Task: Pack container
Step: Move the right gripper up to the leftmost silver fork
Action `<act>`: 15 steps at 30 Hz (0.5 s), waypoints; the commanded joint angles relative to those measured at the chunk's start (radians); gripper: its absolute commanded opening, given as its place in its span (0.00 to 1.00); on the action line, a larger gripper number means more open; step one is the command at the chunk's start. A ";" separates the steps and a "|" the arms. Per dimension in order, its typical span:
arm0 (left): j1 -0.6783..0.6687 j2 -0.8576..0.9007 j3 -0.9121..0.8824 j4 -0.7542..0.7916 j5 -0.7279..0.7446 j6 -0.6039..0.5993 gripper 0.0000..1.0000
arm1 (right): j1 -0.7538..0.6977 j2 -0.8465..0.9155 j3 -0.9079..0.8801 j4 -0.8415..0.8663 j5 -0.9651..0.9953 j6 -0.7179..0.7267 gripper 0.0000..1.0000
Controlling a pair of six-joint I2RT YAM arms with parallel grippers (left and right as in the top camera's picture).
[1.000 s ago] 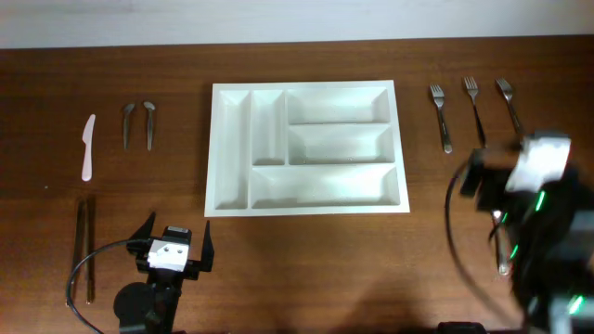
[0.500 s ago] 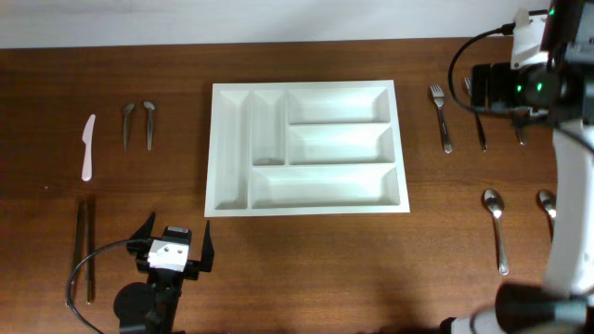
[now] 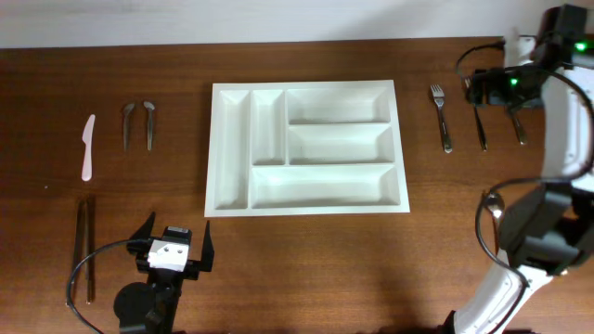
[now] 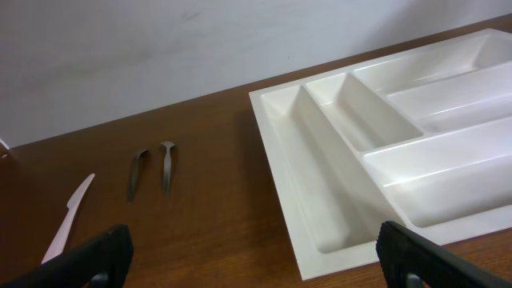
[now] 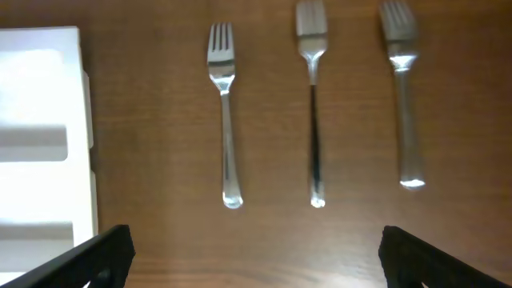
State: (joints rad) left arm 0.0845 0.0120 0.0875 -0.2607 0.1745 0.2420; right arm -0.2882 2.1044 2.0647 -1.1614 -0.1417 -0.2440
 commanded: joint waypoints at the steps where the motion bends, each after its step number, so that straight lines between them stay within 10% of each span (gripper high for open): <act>1: -0.006 -0.002 -0.005 -0.001 -0.007 -0.003 0.99 | 0.046 0.065 0.021 0.024 -0.029 -0.010 0.99; 15: -0.006 -0.002 -0.005 -0.001 -0.007 -0.002 0.99 | 0.087 0.201 0.019 0.132 -0.027 -0.014 0.99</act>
State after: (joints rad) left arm 0.0845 0.0120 0.0875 -0.2607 0.1745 0.2420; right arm -0.1967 2.2608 2.0647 -1.0309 -0.1604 -0.2474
